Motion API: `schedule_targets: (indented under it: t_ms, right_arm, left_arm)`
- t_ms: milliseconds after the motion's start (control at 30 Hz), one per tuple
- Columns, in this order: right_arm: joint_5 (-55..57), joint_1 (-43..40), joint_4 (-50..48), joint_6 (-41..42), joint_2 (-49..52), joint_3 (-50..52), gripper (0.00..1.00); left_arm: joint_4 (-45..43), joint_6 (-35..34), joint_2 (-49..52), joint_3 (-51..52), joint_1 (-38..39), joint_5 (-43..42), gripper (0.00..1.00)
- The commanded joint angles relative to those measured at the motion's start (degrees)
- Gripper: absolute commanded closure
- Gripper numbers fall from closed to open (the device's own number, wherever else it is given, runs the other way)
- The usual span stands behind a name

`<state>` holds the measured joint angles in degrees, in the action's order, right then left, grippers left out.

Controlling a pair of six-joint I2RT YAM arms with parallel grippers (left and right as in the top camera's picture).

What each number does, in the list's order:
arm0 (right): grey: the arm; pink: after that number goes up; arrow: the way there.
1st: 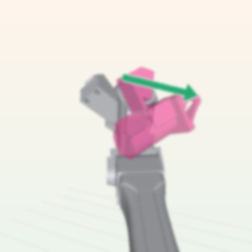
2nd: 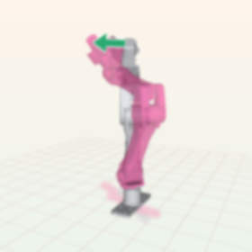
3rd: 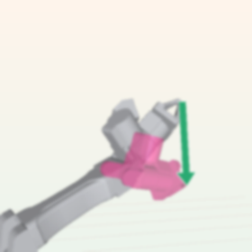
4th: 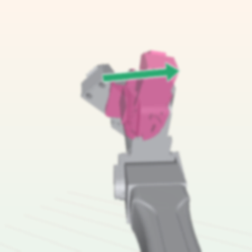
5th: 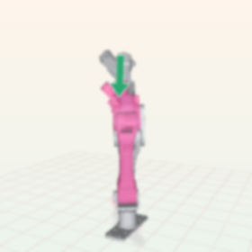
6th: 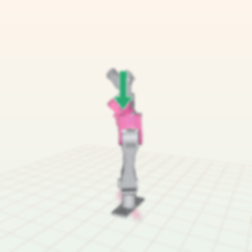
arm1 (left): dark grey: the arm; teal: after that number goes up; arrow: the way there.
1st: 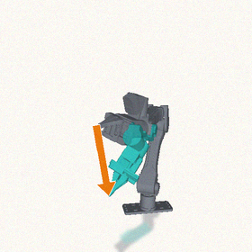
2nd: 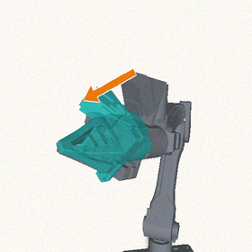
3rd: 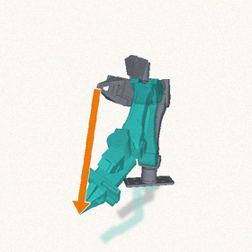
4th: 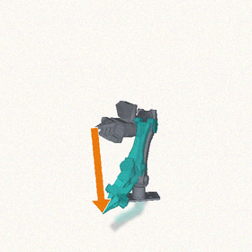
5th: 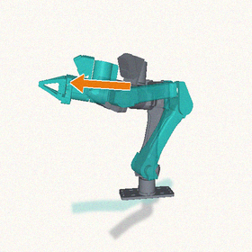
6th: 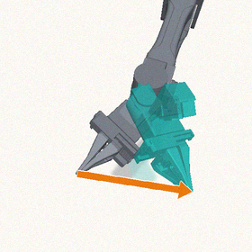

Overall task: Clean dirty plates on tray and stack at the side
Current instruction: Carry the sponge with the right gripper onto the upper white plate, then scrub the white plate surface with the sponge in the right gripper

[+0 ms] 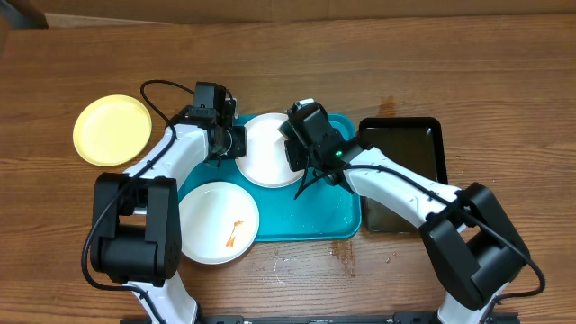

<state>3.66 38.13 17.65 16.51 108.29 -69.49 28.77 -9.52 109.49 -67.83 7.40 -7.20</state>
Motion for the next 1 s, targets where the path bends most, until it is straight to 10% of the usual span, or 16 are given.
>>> schedule_targets:
  t_ms: [0, 233, 533, 633, 967]
  right_arm:
    - [1.5, -0.2, -0.3, -0.2, 1.4, -1.8, 0.38]
    - [1.5, -0.3, -3.8, -0.5, 3.8, -1.8, 0.34]
    - [2.5, -0.3, -4.5, -0.5, 7.6, -1.8, 0.64]
    - [3.5, -0.3, -4.2, -0.4, 9.3, -1.8, 0.96]
    - [-3.5, -0.3, -1.9, 12.3, 12.1, -1.5, 0.96]
  left_arm:
    - [-0.1, -0.7, -0.1, 0.2, 0.2, 1.5, 0.96]
    - [0.4, -0.7, -0.1, 0.2, 0.2, 1.5, 0.96]
    - [0.6, -0.8, -0.1, 0.2, 0.2, 1.5, 0.96]
    - [0.6, -0.7, -0.1, 0.2, 0.2, 1.5, 0.96]
    - [0.5, -0.7, -0.1, 0.2, 0.2, 1.9, 0.96]
